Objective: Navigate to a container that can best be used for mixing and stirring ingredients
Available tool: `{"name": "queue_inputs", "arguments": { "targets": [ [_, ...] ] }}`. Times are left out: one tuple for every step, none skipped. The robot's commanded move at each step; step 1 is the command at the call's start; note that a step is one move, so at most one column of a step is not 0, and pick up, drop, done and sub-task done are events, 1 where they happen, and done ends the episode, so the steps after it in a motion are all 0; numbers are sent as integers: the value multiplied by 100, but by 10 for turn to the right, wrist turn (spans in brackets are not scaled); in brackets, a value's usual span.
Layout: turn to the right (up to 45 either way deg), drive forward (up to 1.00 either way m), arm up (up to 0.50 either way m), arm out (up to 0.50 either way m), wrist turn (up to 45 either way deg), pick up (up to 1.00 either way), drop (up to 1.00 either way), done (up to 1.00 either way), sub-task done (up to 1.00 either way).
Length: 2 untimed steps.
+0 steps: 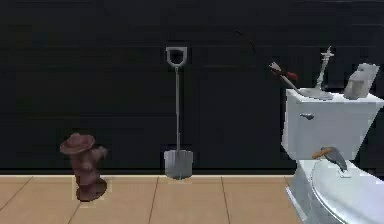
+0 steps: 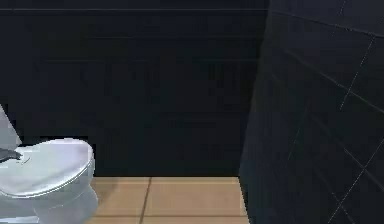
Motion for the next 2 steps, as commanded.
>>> {"name": "queue_inputs", "arguments": {
  "targets": [
    [-450,0,0,0,0,0,0,0,0],
    [-450,0,0,0,0,0,0,0,0]
  ]
}}
